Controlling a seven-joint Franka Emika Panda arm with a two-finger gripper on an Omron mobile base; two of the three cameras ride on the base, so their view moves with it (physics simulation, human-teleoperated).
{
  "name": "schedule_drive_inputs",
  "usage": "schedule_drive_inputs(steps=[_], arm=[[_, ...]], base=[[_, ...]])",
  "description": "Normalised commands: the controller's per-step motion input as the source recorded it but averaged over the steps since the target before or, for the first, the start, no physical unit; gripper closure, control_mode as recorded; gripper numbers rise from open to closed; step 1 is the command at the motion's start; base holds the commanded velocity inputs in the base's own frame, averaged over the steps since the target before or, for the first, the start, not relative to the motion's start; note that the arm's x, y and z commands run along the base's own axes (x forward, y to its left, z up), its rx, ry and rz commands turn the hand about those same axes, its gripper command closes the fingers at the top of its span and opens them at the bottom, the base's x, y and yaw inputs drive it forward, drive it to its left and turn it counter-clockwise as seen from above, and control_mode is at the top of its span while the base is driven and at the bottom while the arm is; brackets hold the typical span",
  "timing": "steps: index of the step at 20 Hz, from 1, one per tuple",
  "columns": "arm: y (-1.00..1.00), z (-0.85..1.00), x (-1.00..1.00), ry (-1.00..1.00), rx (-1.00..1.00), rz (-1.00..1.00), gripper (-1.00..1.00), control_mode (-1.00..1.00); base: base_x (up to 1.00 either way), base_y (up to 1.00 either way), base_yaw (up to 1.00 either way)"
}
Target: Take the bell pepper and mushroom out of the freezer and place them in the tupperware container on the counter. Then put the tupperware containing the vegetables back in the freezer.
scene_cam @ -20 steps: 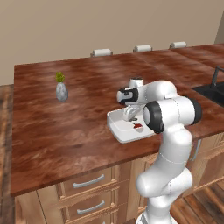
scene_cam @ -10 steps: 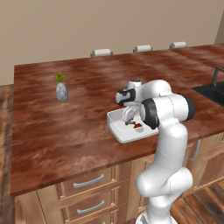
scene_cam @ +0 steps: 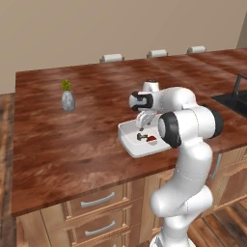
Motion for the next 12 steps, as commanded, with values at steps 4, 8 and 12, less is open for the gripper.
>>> schedule_drive_inputs(steps=[4,8,12], arm=[[0.55,0.51,-0.62,0.00,0.00,-0.01,-1.00,-1.00],[0.80,0.02,-0.22,0.04,-0.02,-0.11,-1.00,-1.00],[0.52,0.00,-0.14,0.03,-0.01,-0.16,-1.00,-1.00]], base=[[0.00,0.00,0.00],[0.00,0.00,0.00],[0.00,0.00,0.00]])
